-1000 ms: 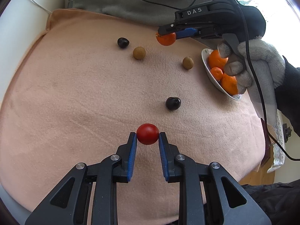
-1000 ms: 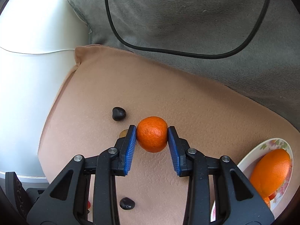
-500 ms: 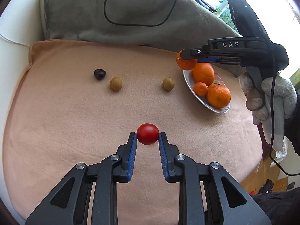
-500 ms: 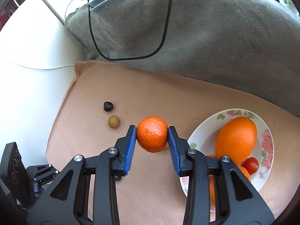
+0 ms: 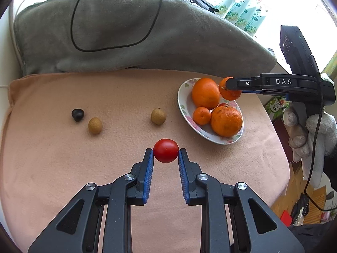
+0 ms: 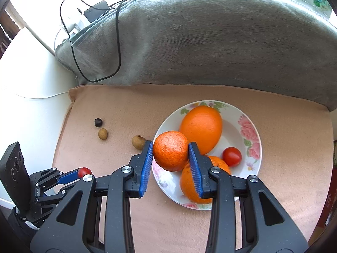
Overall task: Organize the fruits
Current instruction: 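Carry the tangerine and cherry tomato over the plate with both grippers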
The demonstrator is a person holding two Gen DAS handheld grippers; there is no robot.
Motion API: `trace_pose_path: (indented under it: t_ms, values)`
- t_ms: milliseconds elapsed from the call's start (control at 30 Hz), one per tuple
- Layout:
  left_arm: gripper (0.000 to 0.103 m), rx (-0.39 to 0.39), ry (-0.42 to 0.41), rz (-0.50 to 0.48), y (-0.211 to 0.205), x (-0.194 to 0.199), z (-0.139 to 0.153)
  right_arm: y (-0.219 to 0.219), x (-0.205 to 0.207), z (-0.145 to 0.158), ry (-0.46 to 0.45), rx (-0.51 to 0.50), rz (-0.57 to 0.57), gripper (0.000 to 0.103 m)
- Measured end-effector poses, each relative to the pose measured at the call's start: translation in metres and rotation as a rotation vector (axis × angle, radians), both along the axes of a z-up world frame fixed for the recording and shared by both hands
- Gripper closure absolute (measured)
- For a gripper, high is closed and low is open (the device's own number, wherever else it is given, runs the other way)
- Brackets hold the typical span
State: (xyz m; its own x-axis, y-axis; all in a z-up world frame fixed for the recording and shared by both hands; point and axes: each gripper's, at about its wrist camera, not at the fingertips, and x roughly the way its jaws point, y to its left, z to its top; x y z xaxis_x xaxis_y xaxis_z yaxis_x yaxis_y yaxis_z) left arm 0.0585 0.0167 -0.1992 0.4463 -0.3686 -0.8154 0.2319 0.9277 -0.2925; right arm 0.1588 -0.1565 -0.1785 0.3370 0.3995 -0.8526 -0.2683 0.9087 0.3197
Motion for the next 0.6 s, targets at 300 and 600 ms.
trace_pose_path:
  t_ms: [300, 600]
  values:
    - [0.081, -0.009, -0.002, -0.044, -0.025, 0.02, -0.001, -0.052, -0.004, 0.002, -0.001, -0.011, -0.084, 0.067]
    - [0.081, -0.007, 0.0, -0.088, -0.048, 0.033, -0.003, -0.083, 0.002, -0.008, 0.019, -0.008, -0.143, 0.067]
